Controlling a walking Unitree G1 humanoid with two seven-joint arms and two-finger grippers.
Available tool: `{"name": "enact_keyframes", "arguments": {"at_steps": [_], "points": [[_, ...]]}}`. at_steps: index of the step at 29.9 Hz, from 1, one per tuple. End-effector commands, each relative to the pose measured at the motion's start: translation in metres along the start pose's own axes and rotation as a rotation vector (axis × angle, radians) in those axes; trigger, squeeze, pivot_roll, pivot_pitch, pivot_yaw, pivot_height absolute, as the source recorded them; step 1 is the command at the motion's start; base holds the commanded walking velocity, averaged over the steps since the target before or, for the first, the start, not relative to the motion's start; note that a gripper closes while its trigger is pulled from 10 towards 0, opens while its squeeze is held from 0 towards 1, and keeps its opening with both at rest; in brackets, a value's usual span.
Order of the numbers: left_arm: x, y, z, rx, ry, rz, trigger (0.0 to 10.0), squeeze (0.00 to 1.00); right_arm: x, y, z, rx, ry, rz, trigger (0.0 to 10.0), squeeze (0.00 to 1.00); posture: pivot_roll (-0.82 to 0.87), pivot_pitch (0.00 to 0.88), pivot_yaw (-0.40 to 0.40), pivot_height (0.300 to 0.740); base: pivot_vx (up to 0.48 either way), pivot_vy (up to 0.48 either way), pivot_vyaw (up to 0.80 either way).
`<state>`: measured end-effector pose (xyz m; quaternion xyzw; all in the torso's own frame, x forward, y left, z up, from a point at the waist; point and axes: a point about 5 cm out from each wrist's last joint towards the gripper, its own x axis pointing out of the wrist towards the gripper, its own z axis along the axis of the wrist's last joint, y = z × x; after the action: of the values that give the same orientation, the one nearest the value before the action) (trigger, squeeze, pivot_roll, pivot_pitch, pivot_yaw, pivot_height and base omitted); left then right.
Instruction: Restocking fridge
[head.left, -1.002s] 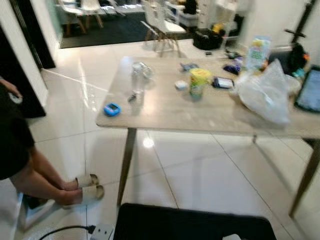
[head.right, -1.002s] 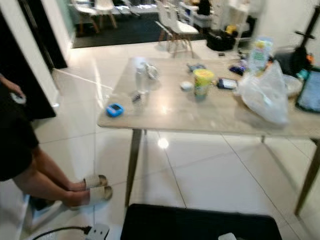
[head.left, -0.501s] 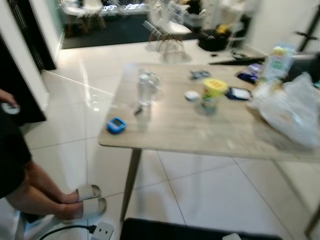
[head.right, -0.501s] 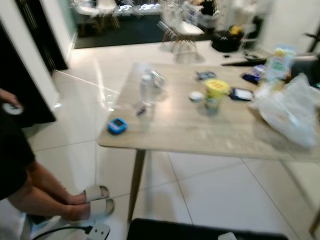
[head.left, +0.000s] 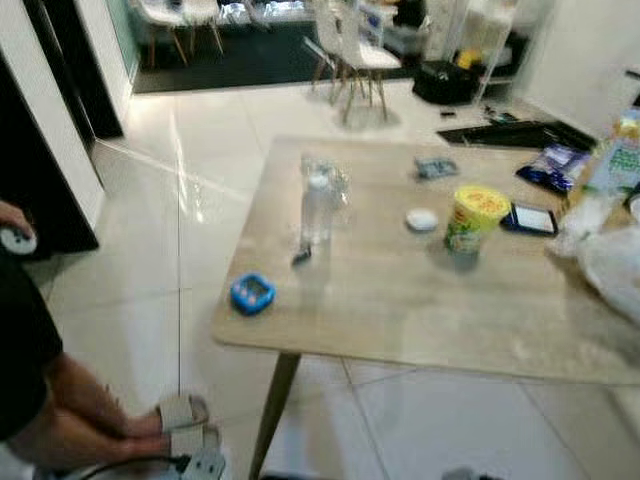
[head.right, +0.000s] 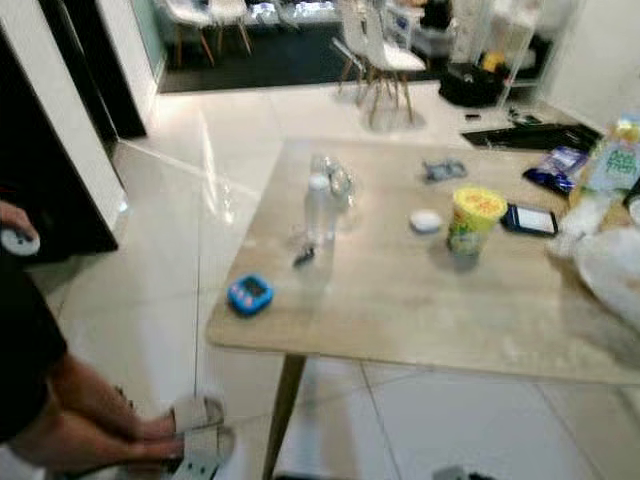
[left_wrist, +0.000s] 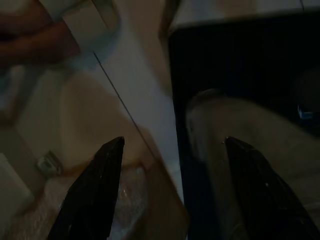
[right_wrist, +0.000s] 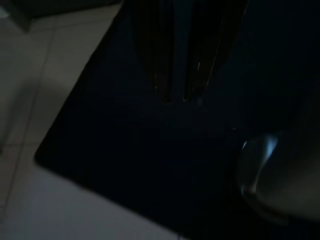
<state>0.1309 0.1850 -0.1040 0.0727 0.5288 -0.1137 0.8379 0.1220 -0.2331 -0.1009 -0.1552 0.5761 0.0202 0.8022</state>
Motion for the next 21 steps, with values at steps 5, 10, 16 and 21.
{"name": "enact_keyframes", "arguments": {"at_steps": [5,10,16,21], "points": [[-0.0007,-0.0066,-0.0124,-0.016,0.047,-0.020,10.0,0.00,-0.0004,0.0037,-0.0097,0.001,0.037,0.013,10.0,0.00,0.07,0.000,-0.023,0.740,0.000,0.000,-0.48],[-0.0006,-0.0072,-0.0123,-0.019,0.046,-0.021,10.0,0.00,-0.0004,0.0040,-0.0098,-0.004,0.038,0.014,10.0,0.00,0.07,0.000,-0.024,0.740,0.000,0.000,-0.79],[-0.0007,-0.0081,-0.0137,-0.017,0.050,-0.024,10.0,0.00,-0.0004,0.0040,-0.0100,-0.004,0.036,0.007,10.0,0.00,0.07,0.000,-0.024,0.740,0.000,0.000,-0.34],[-0.0007,-0.0081,-0.0139,-0.017,0.050,-0.024,10.0,0.00,-0.0004,0.0042,-0.0101,-0.006,0.037,0.007,10.0,0.00,0.07,0.000,-0.024,0.740,0.000,0.000,0.00]]}}
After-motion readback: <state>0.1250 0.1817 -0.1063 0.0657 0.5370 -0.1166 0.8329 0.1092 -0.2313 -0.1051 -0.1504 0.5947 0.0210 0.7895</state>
